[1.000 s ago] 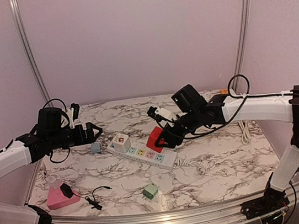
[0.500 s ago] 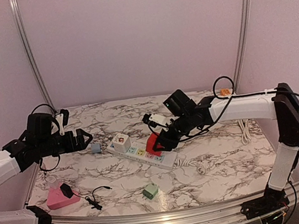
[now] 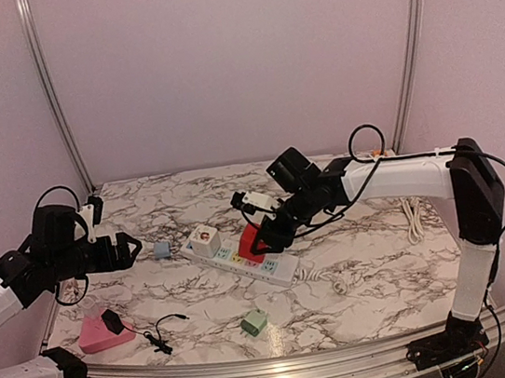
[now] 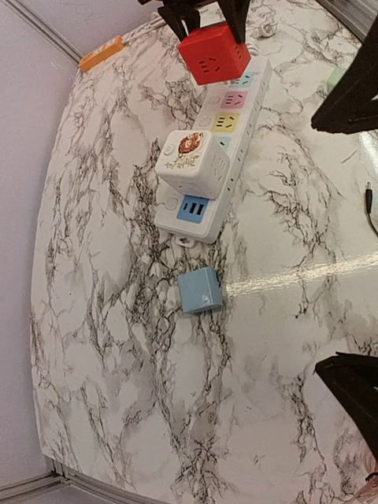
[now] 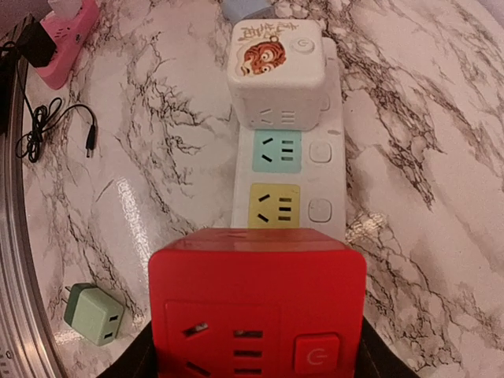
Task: Insert the plug
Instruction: Insert the plug into the socket slot.
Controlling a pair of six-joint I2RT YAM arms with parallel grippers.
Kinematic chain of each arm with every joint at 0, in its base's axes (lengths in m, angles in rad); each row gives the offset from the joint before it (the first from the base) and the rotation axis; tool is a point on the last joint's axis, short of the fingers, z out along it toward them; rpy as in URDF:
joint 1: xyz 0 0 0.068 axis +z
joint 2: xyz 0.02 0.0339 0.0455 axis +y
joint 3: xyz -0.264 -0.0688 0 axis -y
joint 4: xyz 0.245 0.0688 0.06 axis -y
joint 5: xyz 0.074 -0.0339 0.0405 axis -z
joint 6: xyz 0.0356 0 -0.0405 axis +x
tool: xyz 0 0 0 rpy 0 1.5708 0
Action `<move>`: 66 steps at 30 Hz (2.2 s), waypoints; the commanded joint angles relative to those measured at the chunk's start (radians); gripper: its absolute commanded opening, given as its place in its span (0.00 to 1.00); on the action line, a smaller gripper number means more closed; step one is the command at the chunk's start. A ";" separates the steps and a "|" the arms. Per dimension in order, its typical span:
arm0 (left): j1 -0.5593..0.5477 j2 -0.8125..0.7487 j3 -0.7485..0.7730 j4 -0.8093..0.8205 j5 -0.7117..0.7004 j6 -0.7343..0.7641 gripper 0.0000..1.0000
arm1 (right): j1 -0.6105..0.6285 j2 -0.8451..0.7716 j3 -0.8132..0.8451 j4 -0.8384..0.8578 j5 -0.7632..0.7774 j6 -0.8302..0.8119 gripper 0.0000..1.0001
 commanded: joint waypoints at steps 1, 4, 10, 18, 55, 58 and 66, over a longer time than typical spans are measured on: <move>0.004 -0.009 -0.017 -0.025 -0.021 0.020 0.99 | 0.003 0.026 0.042 -0.004 -0.034 -0.025 0.00; 0.004 0.002 -0.020 -0.021 -0.016 0.021 0.99 | 0.003 0.043 0.051 -0.006 -0.037 -0.025 0.00; 0.007 0.007 -0.021 -0.019 -0.013 0.019 0.99 | 0.003 0.060 0.058 -0.008 -0.029 -0.032 0.00; 0.006 0.004 -0.024 -0.016 -0.012 0.017 0.99 | 0.002 0.069 0.067 -0.002 -0.006 -0.044 0.00; 0.018 -0.018 -0.027 -0.016 -0.029 0.014 0.99 | -0.003 0.118 0.100 -0.056 0.008 -0.061 0.00; 0.018 -0.023 -0.029 -0.016 -0.032 0.015 0.99 | -0.002 0.136 0.106 -0.096 0.034 -0.063 0.00; 0.017 -0.020 -0.029 -0.016 -0.030 0.014 0.99 | -0.003 0.090 0.082 -0.128 0.059 -0.068 0.00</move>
